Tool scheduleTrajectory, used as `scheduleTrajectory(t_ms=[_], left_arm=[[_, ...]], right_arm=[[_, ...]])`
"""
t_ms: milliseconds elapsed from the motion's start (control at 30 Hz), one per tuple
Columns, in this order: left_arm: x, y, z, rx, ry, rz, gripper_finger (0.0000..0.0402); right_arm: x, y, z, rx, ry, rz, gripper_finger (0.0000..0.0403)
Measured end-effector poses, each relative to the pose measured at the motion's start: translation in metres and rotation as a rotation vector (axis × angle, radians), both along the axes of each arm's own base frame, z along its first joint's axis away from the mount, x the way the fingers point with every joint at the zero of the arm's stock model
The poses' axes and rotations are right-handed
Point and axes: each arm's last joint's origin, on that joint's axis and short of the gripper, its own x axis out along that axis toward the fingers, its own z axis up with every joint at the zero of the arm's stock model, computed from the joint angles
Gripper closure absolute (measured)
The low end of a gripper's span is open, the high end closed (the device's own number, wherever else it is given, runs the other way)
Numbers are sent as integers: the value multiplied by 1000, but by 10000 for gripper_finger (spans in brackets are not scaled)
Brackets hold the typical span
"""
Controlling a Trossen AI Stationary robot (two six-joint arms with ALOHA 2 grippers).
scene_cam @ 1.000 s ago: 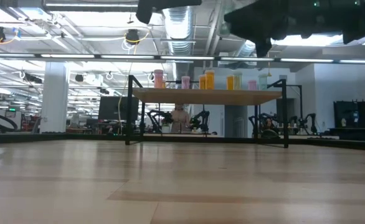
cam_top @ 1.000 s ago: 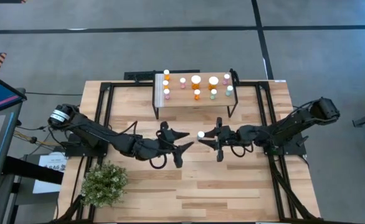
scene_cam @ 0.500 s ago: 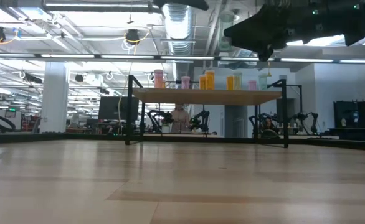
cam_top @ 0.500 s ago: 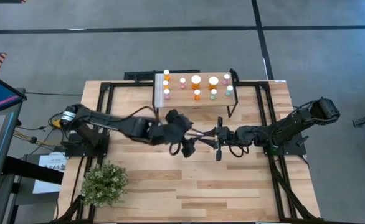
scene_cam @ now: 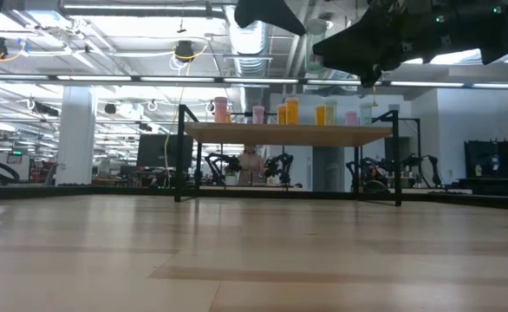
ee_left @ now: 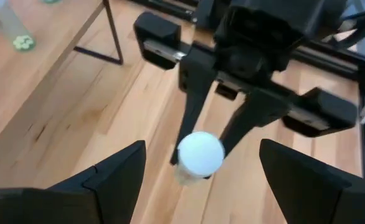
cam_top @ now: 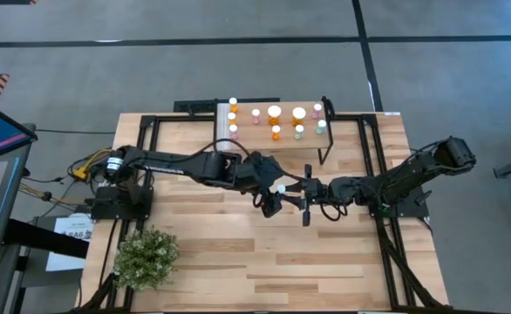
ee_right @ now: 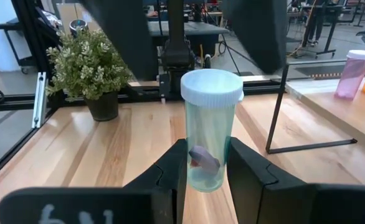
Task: Pick and place medicine bottles onto shelf by color
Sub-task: Put the small blue pill bottle on the shelf
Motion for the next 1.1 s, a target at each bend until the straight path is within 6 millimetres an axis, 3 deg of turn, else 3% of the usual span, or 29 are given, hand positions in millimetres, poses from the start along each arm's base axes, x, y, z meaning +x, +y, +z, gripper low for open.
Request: scheduleTrajectory(t_ms=[233, 867, 1100], left_arm=[[7, 6, -15, 7, 56, 17, 101], [8, 5, -18, -10, 74, -30, 102], [8, 5, -18, -15, 74, -35, 149]], right_arm=[[3, 5, 8, 7, -17, 18, 294], [5, 10, 8, -13, 39, 34, 294], [5, 10, 8, -12, 39, 34, 294]])
